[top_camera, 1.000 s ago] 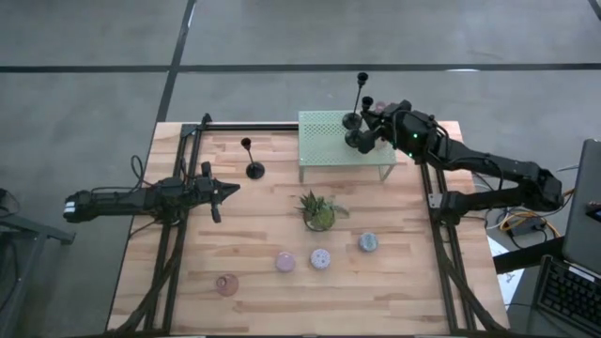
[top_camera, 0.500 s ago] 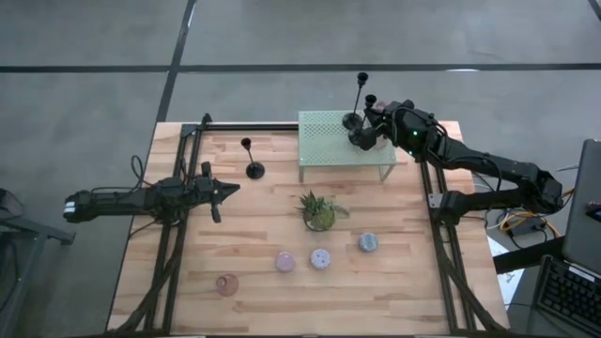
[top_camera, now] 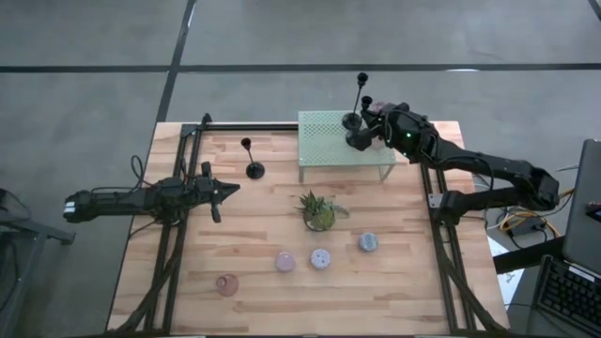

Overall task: Pick & Place candle stick holders
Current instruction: Put the bottom black candle holder on the shelf, then put the black candle holder on the shelf

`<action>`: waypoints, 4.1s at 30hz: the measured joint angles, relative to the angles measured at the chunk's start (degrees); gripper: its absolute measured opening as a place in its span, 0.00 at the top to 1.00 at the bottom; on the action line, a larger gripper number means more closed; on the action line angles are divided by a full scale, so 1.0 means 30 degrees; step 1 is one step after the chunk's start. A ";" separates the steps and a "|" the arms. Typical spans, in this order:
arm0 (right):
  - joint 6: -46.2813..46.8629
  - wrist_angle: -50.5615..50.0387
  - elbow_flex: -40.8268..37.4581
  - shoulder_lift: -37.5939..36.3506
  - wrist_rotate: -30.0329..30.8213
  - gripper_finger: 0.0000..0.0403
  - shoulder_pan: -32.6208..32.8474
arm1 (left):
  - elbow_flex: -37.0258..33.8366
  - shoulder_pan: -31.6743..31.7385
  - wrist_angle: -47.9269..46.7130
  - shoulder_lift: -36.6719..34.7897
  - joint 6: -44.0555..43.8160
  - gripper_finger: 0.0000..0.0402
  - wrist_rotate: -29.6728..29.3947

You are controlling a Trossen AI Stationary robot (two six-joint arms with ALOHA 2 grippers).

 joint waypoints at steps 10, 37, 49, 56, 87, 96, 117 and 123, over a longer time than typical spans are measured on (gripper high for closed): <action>-0.0424 0.1278 0.0127 0.0870 0.0029 0.97 0.0007 | -0.0005 0.0005 0.0000 0.0000 0.0000 0.94 0.0000; -0.0795 0.1541 0.0091 0.0912 -0.0066 0.97 -0.0022 | 0.0001 0.0003 0.0000 -0.0001 0.0000 0.94 0.0000; -0.0862 0.1582 0.0091 0.0912 -0.0036 0.97 -0.0109 | 0.0001 0.0004 0.0000 -0.0007 0.0000 0.94 0.0000; -0.0422 0.1378 0.0100 0.0903 0.0000 0.95 -0.0109 | 0.0001 0.0003 0.0000 0.0000 0.0000 0.94 0.0000; -0.0004 -0.1760 0.0105 -0.2710 -0.0044 0.51 0.2120 | -0.0004 0.0004 0.0000 -0.0007 0.0000 0.94 -0.0003; 0.0467 -0.3765 0.0058 -0.4400 -0.0073 0.51 0.3440 | 0.0000 0.0004 0.0000 -0.0007 0.0000 0.94 -0.0004; 0.1298 -0.3168 -0.1361 -0.1357 -0.1613 0.90 1.2552 | 0.0001 0.0002 0.0000 -0.0007 0.0000 0.94 0.0000; 0.1398 -0.2080 -0.3037 -0.0447 -0.3134 0.98 1.3100 | -0.0001 0.0004 -0.0002 -0.0007 0.0000 0.94 -0.0005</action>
